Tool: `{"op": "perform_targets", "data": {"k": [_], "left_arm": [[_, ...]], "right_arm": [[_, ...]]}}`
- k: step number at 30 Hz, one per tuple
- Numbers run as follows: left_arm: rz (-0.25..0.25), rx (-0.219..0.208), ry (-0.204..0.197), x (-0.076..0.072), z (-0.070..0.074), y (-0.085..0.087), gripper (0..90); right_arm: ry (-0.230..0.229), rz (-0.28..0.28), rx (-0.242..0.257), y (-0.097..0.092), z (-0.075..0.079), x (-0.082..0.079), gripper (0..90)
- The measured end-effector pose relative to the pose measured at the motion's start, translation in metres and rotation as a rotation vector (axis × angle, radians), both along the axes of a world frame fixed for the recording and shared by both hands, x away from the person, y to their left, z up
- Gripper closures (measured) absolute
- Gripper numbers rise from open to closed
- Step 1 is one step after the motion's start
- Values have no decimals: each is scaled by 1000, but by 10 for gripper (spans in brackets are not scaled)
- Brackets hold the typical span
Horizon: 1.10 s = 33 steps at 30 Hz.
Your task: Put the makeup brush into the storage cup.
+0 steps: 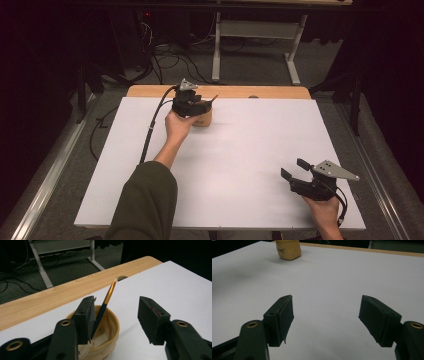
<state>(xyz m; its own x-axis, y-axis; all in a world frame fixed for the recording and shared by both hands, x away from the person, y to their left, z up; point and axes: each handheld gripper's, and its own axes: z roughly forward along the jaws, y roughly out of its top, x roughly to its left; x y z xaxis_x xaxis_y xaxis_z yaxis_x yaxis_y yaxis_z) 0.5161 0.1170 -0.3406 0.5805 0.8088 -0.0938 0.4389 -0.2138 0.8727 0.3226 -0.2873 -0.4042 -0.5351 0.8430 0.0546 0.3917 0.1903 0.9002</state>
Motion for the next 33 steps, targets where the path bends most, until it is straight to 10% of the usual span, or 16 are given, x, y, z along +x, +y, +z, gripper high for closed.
{"op": "perform_targets", "data": {"k": [33], "left_arm": [[-31, -8, -37, -33, 19, 19, 343]], "right_arm": [[-3, 1, -12, 2, 0, 0, 296]]}}
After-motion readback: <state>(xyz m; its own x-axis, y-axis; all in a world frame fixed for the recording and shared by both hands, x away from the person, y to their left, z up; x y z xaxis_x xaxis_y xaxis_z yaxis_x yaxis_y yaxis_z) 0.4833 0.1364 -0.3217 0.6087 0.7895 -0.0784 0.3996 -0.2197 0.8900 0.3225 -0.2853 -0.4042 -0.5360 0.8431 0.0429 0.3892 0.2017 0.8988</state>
